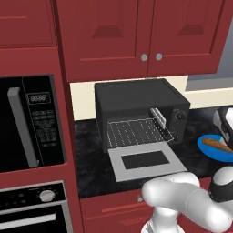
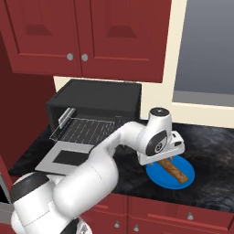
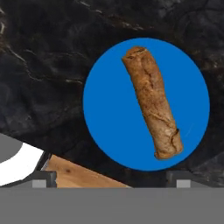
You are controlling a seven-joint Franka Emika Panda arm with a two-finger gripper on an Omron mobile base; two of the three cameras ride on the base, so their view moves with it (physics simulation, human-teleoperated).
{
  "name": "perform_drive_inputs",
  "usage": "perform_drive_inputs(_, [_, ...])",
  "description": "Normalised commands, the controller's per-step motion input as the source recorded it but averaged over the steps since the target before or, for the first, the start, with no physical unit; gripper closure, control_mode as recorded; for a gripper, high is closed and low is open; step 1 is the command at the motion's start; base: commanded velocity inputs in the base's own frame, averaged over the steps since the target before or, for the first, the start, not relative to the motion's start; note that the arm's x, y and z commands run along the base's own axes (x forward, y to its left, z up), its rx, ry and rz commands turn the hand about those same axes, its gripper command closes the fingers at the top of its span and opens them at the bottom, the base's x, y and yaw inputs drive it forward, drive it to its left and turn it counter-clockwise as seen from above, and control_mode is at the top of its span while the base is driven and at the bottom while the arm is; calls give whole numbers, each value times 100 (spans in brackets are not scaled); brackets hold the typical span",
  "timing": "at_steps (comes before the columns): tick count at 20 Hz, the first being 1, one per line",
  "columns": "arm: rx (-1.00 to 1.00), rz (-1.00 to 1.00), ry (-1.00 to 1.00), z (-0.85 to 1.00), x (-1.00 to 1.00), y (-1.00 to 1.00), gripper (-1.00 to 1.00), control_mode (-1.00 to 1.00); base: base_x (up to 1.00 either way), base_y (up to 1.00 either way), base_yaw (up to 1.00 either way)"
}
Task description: Pull the toaster oven rack outwards. Pick up the baguette from the plate and place it on the toaster oven rack. Close the toaster oven door fully and set the temperature to the lowest setting.
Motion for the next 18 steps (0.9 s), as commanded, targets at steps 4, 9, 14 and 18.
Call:
perform_drive_inputs(4, [0,16,0,-47,36,-28,-100,-100,0,0,0])
perform_drive_inputs(9, [0,10,0,-32,31,-21,-100,-100,0,0,0])
perform_drive_inputs(14, [0,4,0,-30,27,-15,-100,-100,0,0,0])
perform_drive_inputs(18, [0,2,0,-33,25,-15,-100,-100,0,0,0])
